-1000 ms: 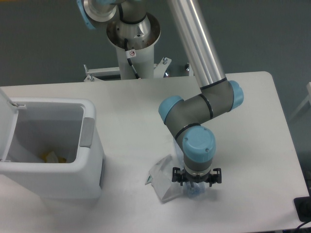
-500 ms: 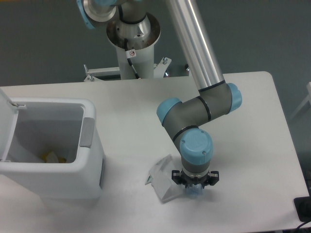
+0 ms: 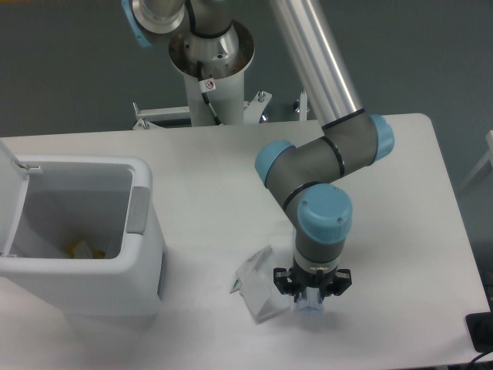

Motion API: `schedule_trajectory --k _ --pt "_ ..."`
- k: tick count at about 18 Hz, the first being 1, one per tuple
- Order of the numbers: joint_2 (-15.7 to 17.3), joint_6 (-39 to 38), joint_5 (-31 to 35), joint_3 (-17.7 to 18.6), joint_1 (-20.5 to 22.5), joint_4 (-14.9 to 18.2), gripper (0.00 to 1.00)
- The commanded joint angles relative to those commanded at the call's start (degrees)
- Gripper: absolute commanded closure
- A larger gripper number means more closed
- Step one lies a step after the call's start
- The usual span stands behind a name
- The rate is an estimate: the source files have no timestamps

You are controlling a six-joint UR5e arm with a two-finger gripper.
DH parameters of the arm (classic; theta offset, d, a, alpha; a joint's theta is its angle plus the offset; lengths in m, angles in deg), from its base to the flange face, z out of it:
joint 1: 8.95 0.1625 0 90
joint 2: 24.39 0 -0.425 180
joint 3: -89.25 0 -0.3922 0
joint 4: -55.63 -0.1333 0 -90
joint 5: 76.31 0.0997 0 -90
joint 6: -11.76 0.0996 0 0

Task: Place the trash in the trash can
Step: 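Close the gripper on the bottle and lift it, then carry the bottle over the open trash bin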

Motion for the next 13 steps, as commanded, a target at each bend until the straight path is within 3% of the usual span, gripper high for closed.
schedule_trajectory --k 3,13 --pt "1.84 -2.04 -8.62 -3.34 0.80 0.09 0.53" --pt "7.64 -1.86 -20.06 -6.77 0.45 -0.44 0.52"
